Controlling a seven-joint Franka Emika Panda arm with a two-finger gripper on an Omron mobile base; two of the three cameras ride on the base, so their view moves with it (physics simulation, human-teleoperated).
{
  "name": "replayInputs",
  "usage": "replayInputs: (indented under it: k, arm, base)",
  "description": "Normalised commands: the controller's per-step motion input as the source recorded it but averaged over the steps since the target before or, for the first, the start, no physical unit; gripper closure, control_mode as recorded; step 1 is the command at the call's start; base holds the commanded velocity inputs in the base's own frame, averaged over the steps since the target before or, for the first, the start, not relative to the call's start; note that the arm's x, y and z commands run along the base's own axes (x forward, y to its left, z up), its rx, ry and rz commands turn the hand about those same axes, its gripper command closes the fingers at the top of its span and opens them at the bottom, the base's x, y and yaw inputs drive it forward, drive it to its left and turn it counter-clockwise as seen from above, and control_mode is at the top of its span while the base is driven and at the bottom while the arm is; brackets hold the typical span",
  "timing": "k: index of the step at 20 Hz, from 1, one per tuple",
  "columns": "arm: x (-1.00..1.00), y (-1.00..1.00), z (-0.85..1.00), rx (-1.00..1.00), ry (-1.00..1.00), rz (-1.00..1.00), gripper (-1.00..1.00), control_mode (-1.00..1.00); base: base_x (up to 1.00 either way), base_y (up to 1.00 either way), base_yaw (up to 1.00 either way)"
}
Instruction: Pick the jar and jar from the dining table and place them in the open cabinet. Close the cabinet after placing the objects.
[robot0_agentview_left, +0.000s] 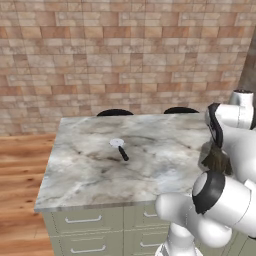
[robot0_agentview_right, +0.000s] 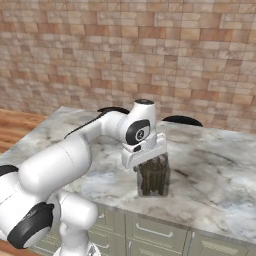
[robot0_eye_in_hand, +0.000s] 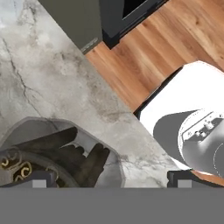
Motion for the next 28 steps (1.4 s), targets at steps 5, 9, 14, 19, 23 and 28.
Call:
replayInputs:
  k: [5, 9, 14, 19, 23, 28]
  arm:
    - [-0.03, 0.02, 0.18, 0.0, -0.04, 0.08, -1.0, -1.0]
    - [0.0, 0.08, 0.02, 0.0, 0.0, 0.08, -1.0, -1.0]
    - [0.02, 0.13, -0.15, 0.0, 0.05, 0.06, -1.0, -1.0]
    - [0.02, 0.08, -0.22, 0.0, 0.05, 0.06, -1.0, -1.0]
    - [0.02, 0.07, -0.23, 0.0, 0.03, 0.07, -1.0, -1.0]
    - [0.05, 0.11, -0.23, 0.0, 0.04, 0.06, -1.0, -1.0]
  base:
    - [0.0, 0.0, 0.0]
    - [0.0, 0.0, 0.0]
    - [0.0, 0.0, 0.0]
    - [0.0, 0.0, 0.0]
    - [0.0, 0.0, 0.0]
    - [0.0, 0.0, 0.0]
